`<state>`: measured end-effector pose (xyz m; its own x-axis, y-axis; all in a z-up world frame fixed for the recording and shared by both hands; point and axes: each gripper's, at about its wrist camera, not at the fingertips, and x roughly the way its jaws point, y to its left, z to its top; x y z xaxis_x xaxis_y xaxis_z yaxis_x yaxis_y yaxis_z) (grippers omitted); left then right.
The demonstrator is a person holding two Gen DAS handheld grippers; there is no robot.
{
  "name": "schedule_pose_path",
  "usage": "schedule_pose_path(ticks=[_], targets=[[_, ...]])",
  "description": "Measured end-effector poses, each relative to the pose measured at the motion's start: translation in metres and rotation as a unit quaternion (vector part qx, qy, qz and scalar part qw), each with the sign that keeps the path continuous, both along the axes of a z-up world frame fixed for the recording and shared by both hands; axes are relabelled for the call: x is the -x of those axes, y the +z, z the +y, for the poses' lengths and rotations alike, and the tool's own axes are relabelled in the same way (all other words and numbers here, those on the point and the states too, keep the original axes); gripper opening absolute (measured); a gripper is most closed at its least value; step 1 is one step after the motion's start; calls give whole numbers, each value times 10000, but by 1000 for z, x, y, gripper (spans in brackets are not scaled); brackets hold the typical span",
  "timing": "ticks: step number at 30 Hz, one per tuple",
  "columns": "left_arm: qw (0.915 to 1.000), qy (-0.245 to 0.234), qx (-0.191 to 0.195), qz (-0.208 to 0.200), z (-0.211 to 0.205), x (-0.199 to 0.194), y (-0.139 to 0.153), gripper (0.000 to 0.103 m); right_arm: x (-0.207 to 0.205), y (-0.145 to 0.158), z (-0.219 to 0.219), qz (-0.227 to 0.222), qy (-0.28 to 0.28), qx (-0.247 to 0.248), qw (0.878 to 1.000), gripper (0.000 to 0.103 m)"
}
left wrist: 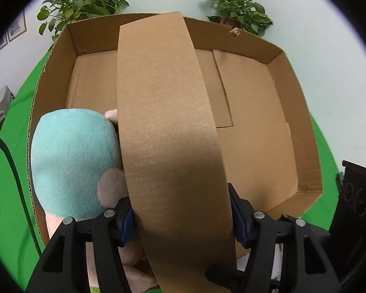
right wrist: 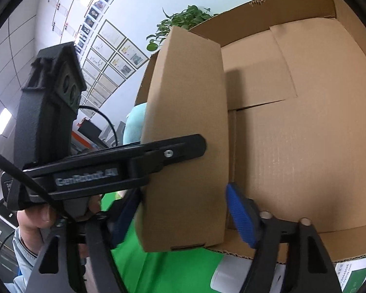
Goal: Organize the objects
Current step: 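Lift the brown box and lower it upright into the open box, then open the left tool and withdraw from the brown box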
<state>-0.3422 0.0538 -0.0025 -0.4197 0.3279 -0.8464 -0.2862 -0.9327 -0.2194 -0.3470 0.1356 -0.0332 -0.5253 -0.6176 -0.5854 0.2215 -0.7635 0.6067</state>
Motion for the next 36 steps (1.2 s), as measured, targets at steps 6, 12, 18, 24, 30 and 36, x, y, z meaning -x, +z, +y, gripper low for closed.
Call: schedule_pose_path(ticks=[6,12,18,24,30,36], targets=[[9998,10,190,-62,1,-1,-7,60,-2,-10,-1,-95,56,125,9999,47],[10000,79,5,-23,-5,-6,2,58,9,-29,3,-324,-98,48,9994,48],[9994,123,-247,185,-26,-17,14,54,22,-23,-2,-254,-138,-208,9994,52],[9987,188,-427,209,-43,-24,11,48,30,-25,-15,-209,42,-277,9994,54],[9986,187,-443,201,-48,-29,8,47,32,-30,-19,-162,278,-23,9995,53],[9974,263,-383,542,-52,-45,18,49,32,-27,-17,-144,161,-156,9996,61]])
